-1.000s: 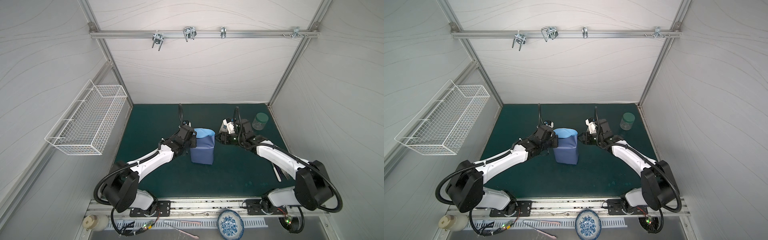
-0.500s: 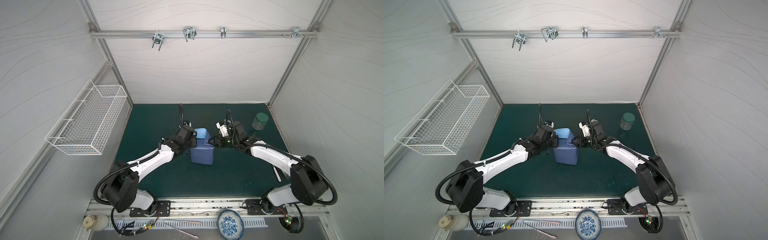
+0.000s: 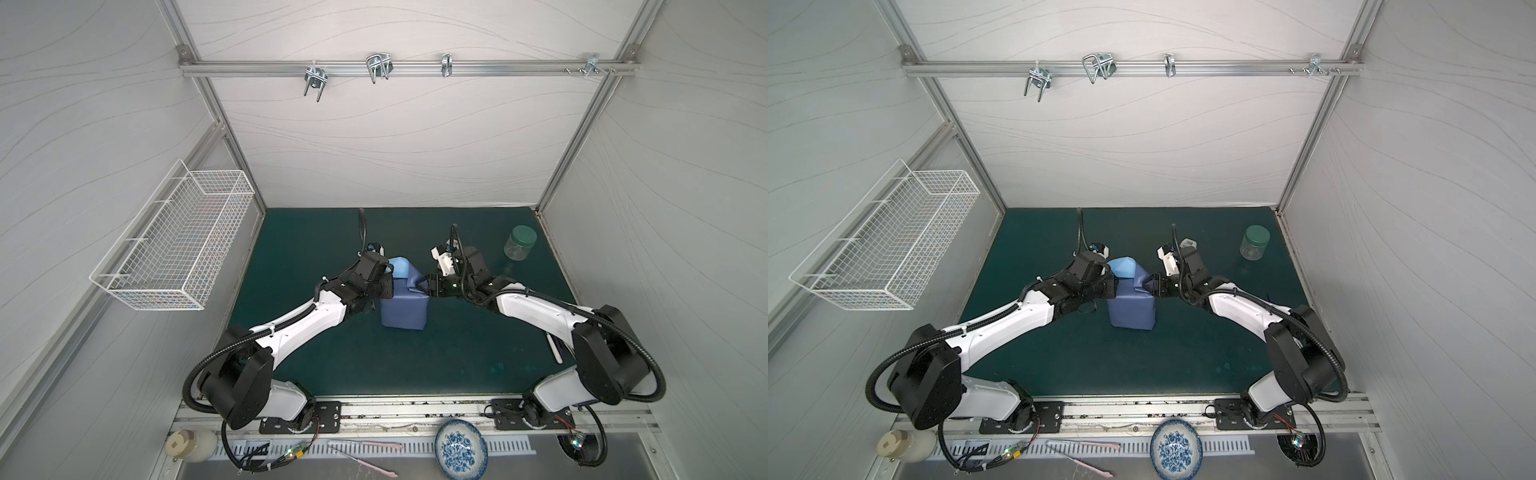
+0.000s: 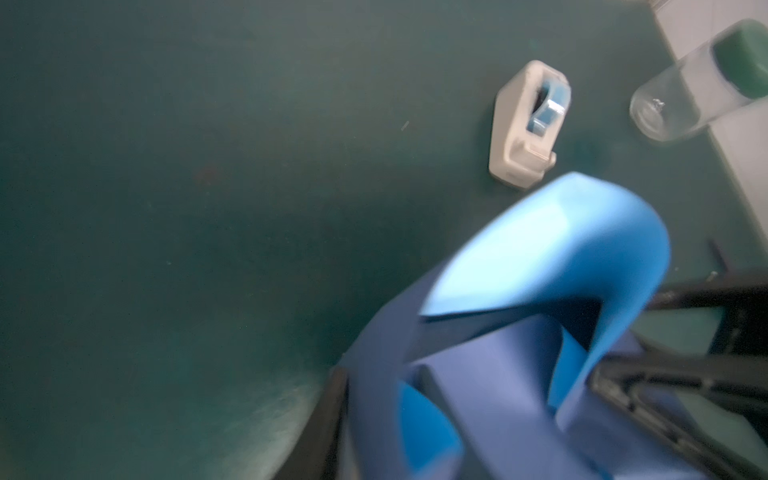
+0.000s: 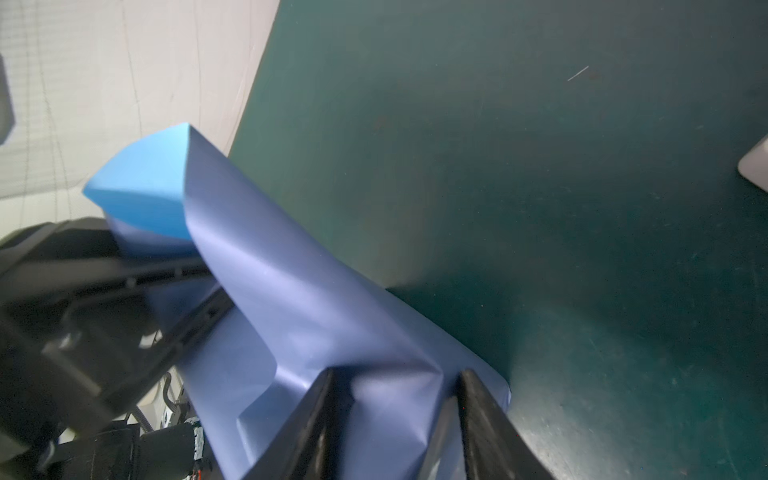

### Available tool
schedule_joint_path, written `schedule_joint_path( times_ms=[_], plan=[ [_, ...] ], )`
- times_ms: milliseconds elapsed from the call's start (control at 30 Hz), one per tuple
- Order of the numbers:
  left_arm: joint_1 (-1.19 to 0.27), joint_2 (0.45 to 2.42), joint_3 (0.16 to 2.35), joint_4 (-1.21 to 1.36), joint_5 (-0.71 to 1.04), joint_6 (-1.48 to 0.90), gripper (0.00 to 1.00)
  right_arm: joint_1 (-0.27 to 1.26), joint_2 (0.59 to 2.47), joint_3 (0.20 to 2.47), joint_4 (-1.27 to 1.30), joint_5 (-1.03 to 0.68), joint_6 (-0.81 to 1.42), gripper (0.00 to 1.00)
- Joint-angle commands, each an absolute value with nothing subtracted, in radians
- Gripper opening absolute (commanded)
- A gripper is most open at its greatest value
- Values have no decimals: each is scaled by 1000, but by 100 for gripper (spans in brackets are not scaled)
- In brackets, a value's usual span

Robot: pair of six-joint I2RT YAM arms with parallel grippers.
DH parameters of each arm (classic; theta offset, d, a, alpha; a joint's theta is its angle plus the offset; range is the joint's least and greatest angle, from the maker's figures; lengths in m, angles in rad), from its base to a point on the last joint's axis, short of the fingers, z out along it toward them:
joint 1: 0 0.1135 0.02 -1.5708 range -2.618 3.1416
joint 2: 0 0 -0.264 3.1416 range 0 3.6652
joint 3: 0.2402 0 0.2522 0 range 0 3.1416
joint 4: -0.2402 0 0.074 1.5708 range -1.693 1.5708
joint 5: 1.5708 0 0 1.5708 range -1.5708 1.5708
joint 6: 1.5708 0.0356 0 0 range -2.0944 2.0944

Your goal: Wrap the gift box in paper

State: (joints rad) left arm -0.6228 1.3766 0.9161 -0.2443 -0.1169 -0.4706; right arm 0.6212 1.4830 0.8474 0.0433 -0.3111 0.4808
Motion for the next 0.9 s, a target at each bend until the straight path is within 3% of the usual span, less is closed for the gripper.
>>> schedule_joint_path(
  times_ms=[0, 200, 367, 500, 867],
  plan=[
    [-625, 1300, 959, -278, -81, -475, 52, 640, 1494, 768, -47, -273, 465, 47],
    [-563, 1113, 882, -291, 54, -544, 65, 659, 1465, 742, -39, -255, 463, 46],
    [-379, 1006, 772, -238, 222, -711, 68, 676, 1455, 741, -38, -241, 462, 46],
    [-327, 1085, 804, -246, 279, -720, 66, 687, 1450, 743, -40, -233, 460, 45],
    [-360, 1281, 827, -108, 408, -732, 63, 690, 1430, 740, -47, -224, 456, 44]
  ],
)
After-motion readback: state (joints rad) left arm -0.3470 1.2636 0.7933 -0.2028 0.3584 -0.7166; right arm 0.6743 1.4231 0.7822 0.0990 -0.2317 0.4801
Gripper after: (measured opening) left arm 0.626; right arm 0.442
